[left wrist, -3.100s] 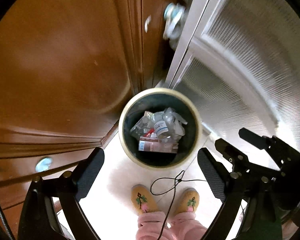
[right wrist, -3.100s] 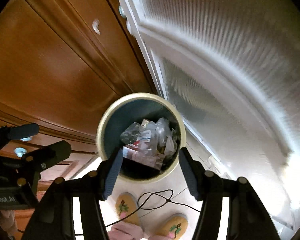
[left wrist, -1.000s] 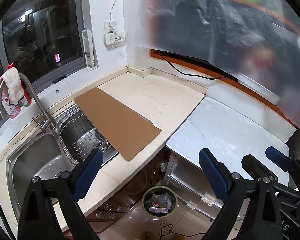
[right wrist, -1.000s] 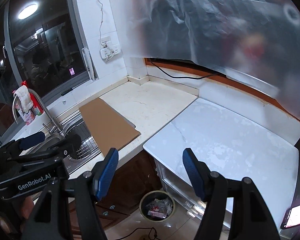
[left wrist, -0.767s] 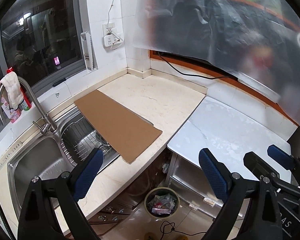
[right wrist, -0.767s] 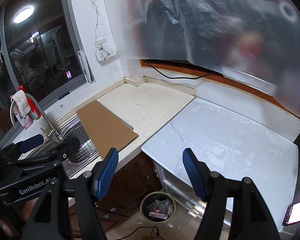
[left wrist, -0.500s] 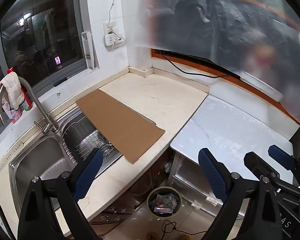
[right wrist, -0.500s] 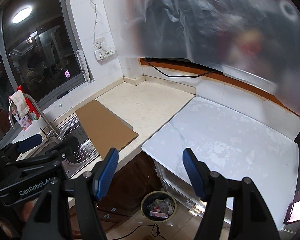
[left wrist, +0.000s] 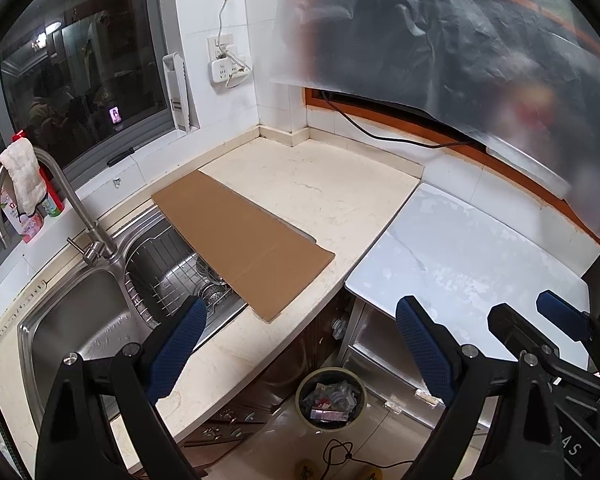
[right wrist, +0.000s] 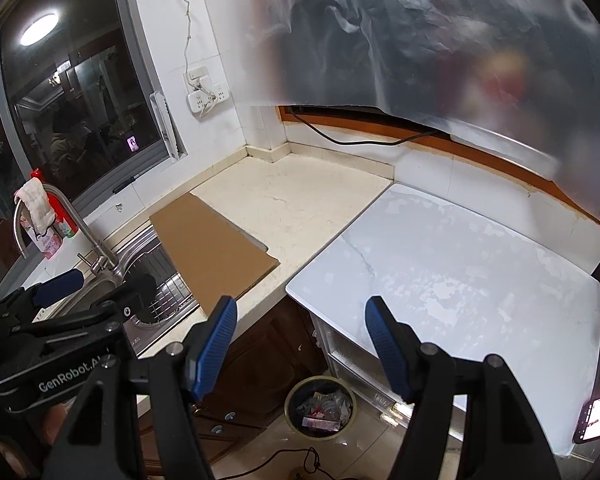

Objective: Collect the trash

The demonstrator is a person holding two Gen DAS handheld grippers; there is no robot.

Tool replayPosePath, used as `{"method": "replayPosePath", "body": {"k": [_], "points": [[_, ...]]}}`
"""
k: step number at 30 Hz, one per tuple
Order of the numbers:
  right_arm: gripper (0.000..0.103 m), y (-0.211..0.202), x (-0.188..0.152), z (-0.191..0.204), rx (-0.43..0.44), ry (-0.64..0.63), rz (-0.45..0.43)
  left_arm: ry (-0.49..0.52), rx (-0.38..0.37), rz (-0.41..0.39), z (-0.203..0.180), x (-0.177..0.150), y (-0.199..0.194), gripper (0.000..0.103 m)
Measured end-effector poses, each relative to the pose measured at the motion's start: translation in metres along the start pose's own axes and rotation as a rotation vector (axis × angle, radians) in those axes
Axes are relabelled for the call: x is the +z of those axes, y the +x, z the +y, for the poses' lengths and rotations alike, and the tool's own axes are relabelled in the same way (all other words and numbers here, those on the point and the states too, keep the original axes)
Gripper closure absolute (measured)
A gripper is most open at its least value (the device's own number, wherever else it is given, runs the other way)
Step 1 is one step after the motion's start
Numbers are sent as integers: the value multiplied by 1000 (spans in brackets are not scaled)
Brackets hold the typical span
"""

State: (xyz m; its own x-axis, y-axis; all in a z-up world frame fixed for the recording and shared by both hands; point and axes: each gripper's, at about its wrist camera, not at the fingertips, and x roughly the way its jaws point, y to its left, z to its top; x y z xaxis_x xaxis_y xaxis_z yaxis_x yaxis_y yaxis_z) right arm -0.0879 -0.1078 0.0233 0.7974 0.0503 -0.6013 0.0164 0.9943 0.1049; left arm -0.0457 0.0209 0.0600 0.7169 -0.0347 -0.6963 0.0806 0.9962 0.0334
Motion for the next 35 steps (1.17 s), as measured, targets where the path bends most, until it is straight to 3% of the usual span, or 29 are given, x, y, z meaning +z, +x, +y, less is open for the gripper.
{"method": "replayPosePath", "body": {"k": [35], "points": [[36, 4, -13, 8, -21, 30, 24, 24, -20, 35, 14, -13, 7, 11]]}}
